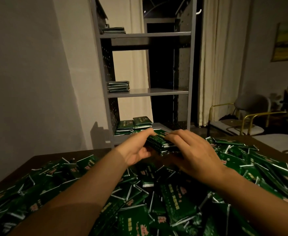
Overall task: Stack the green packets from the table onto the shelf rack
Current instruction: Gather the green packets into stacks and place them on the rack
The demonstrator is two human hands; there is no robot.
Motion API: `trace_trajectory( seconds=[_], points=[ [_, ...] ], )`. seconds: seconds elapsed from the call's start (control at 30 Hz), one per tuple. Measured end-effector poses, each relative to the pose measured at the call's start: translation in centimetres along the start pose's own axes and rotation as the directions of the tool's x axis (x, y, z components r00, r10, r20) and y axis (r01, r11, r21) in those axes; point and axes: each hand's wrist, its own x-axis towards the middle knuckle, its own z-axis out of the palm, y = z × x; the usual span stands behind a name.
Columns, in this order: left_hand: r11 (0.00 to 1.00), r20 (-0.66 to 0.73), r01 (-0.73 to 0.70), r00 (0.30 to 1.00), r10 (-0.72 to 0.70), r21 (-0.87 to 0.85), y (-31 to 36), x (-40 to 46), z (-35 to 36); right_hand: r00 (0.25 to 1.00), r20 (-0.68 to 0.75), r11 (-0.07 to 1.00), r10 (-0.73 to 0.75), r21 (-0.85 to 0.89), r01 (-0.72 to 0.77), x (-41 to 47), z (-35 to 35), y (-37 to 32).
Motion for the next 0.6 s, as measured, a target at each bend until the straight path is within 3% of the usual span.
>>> trace_trajectory(
  seconds=[0.1, 0.2, 0.27, 0.37, 0.43, 0.6],
  points=[
    [0.999, -0.029, -0.026, 0.999, 0.028, 0.044, -0.2, 1.6, -0.2, 1.0, 0.004, 0.998, 0.001, -0.061, -0.001, 0.2, 0.7, 1.1],
    [0.939, -0.149, -0.099, 0.977, 0.155, 0.329, -0.5, 3.5, -1.3, 0.999, 0.039, 0.989, 0.013, -0.146, -0.008, 0.9, 1.6, 2.8],
    [0.804, -0.161, -0.164, 0.938, 0.305, 0.571, -0.7, 4.3, -2.3, 0.996, 0.081, 0.978, 0.047, -0.205, -0.03, 1.7, 2.5, 3.9],
    [0.471, -0.035, -0.215, 0.884, 0.467, 0.856, -1.1, 5.4, -3.5, 0.988, 0.129, 0.967, 0.09, -0.25, -0.055, 3.4, 4.9, 5.4],
    [0.303, 0.066, -0.257, 0.851, 0.521, 0.918, -1.5, 5.6, -3.7, 0.978, 0.166, 0.96, 0.124, -0.269, -0.076, 4.2, 6.3, 6.1],
    [0.069, 0.28, -0.387, 0.767, 0.577, 0.919, -2.2, 6.4, -3.5, 0.914, 0.337, 0.969, 0.226, -0.177, -0.174, 5.8, 8.3, 7.1]
  ],
)
